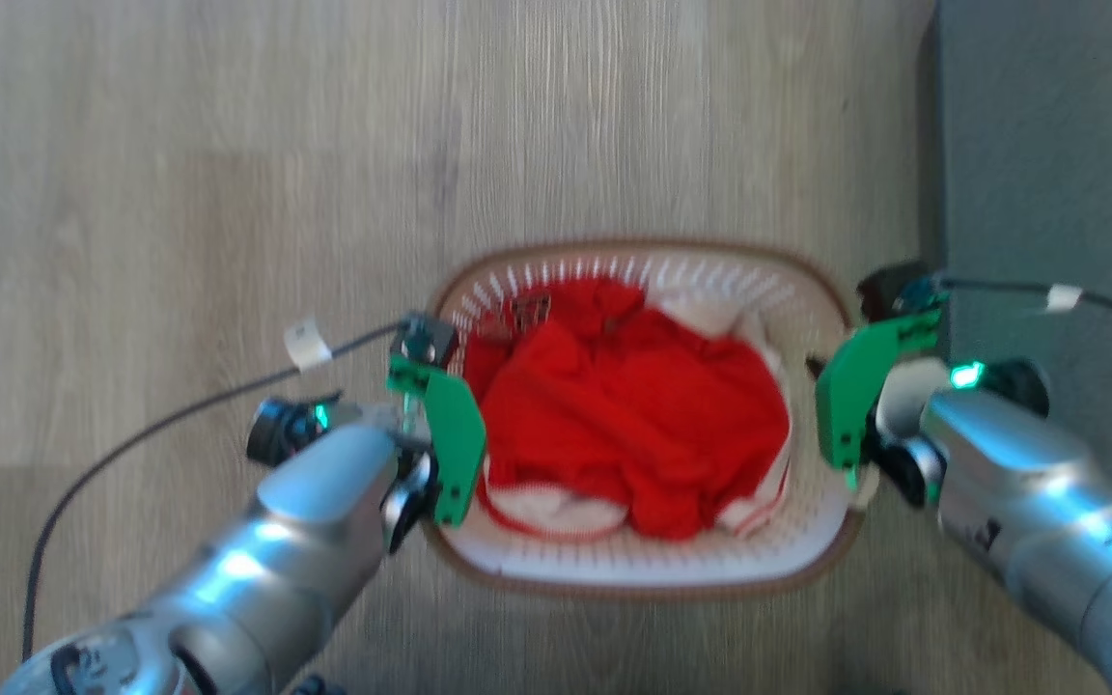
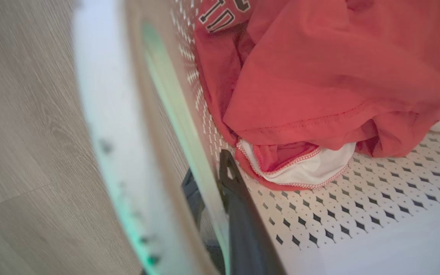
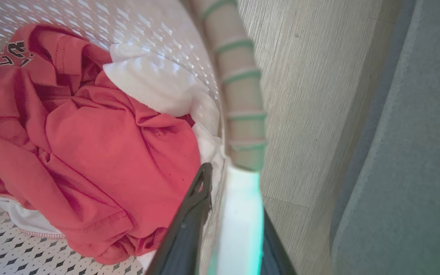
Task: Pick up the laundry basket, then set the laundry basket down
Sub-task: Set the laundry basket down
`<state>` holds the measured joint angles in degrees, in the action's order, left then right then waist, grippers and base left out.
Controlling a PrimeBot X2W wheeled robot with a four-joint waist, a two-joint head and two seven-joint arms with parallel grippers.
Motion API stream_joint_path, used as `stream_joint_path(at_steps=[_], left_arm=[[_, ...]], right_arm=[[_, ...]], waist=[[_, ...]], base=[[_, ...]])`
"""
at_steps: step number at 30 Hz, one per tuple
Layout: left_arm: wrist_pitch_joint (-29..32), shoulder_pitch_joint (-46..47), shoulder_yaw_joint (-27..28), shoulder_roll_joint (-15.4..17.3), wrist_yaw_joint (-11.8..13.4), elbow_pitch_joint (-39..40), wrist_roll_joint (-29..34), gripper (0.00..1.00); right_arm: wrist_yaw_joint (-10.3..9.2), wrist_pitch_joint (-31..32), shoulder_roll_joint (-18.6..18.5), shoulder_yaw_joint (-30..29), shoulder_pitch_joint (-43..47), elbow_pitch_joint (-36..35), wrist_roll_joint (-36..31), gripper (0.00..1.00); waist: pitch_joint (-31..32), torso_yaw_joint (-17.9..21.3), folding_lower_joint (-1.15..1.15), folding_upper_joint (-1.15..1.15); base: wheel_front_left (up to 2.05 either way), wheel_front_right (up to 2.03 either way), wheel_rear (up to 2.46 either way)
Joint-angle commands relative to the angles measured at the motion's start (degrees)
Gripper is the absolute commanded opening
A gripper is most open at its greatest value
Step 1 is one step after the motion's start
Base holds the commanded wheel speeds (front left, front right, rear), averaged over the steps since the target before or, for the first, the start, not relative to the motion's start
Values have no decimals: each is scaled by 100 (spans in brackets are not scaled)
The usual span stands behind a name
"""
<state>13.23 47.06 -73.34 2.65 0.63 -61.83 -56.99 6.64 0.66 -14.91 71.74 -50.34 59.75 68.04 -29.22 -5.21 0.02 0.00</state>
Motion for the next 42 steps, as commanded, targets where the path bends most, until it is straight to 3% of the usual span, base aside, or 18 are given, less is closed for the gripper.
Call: stream_joint_path(at_steps=[1, 16, 28, 42], left_arm=[[-54, 239, 3, 23, 8, 172, 153, 0], [-503, 1017, 0, 23, 163, 205, 443, 0], [-600, 1078, -1, 23, 344, 230, 486, 0], [-835, 1240, -1, 23, 543, 336, 465, 0]], right_arm=[[85, -104, -10, 62, -53, -93, -123, 0], [85, -769, 148, 35, -752, 173, -42, 0], [85, -1159, 303, 77, -884, 357, -62, 0], [85, -1484, 227, 91, -1079, 432, -76, 0]], waist=[[-472, 34, -2, 0], [-1728, 141, -2, 0], [-2031, 154, -2, 0], [-2248, 48, -2, 0]], base=[[0, 0, 0], [0, 0, 0], [0, 0, 0], [0, 0, 0]])
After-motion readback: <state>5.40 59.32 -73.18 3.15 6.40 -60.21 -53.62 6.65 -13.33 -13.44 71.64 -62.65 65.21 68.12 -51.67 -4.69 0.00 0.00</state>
